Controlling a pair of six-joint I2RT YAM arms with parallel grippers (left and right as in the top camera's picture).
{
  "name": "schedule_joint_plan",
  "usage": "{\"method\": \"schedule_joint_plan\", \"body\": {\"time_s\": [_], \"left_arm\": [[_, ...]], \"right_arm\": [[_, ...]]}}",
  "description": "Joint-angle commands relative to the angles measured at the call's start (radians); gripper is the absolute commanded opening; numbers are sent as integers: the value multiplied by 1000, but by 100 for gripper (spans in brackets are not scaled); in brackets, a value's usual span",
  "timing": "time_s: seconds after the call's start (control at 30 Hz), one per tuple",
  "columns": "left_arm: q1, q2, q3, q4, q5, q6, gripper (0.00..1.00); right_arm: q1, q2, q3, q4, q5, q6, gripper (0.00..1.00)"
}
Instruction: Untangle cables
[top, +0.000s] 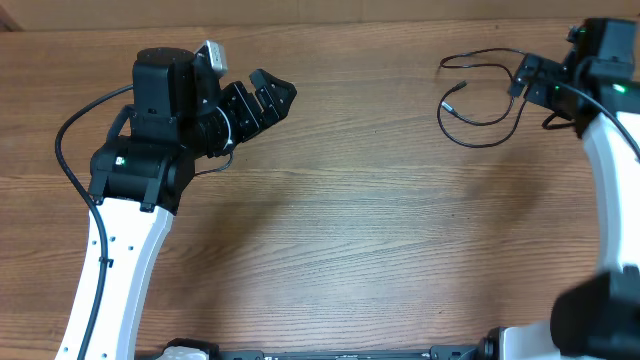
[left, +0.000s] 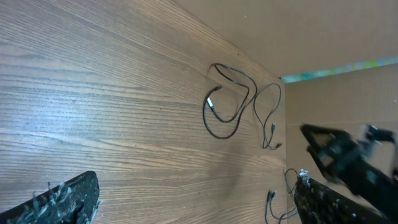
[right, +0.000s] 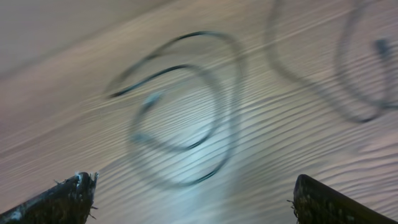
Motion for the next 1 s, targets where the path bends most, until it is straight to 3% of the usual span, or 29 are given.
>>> {"method": "schedule_joint_plan", "body": {"time_s": [0.0, 0.27, 0.67, 0.97], "left_arm": [[-6, 2, 16, 3, -2, 22, 99], [-6, 2, 16, 3, -2, 22, 100], [-6, 2, 16, 3, -2, 22, 100], [-6, 2, 16, 3, -2, 22, 100]], "right_arm": [[3, -79, 10, -76, -257, 28, 100], [3, -296, -109, -153, -330, 18, 100], [3, -753, -529, -34, -356, 48, 100], [3, -1055, -696, 61, -383, 108, 100]]}}
